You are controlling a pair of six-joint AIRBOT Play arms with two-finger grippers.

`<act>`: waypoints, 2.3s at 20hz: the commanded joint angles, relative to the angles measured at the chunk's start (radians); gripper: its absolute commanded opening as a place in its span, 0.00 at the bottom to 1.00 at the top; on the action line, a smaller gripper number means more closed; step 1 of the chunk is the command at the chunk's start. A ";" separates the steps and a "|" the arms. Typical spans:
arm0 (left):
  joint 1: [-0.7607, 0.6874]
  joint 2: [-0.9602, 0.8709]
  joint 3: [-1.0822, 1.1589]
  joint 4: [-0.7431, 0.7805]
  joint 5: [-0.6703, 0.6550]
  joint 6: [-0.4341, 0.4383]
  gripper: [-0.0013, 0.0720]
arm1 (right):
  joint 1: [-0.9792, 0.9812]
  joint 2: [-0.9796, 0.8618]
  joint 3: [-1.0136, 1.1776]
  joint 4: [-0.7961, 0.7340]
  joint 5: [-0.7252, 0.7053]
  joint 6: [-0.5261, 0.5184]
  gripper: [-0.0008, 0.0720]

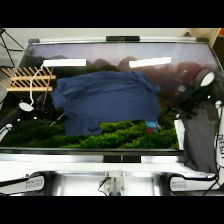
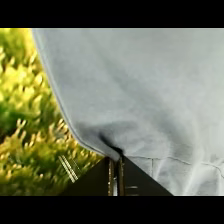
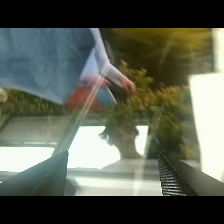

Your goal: Fold the shirts.

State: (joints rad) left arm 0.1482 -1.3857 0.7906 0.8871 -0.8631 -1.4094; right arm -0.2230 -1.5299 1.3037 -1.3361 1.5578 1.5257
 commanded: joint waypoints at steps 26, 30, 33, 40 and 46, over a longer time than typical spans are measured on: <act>0.001 0.219 0.387 -0.013 -0.090 0.056 0.07 | 0.123 0.172 -0.003 0.134 -0.420 -0.085 0.11; 0.001 0.404 0.956 -0.013 0.021 0.117 0.07 | 0.118 0.440 0.447 -0.034 -0.535 -0.154 0.11; 0.001 0.508 1.244 0.007 0.075 0.118 0.07 | 0.118 0.632 0.616 -0.077 -0.665 -0.151 0.11; 0.001 0.703 1.262 0.196 -0.091 -0.085 0.07 | 0.118 0.885 0.637 -0.239 -0.540 -0.150 0.11; 0.001 0.681 1.178 0.269 -0.171 -0.088 0.07 | 0.118 0.803 0.637 -0.296 -0.404 -0.179 0.11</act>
State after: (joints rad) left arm 0.1486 -0.6991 2.0075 1.1000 -1.0042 -1.4742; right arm -0.1043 -0.6949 1.9369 -1.5902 1.1046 1.3685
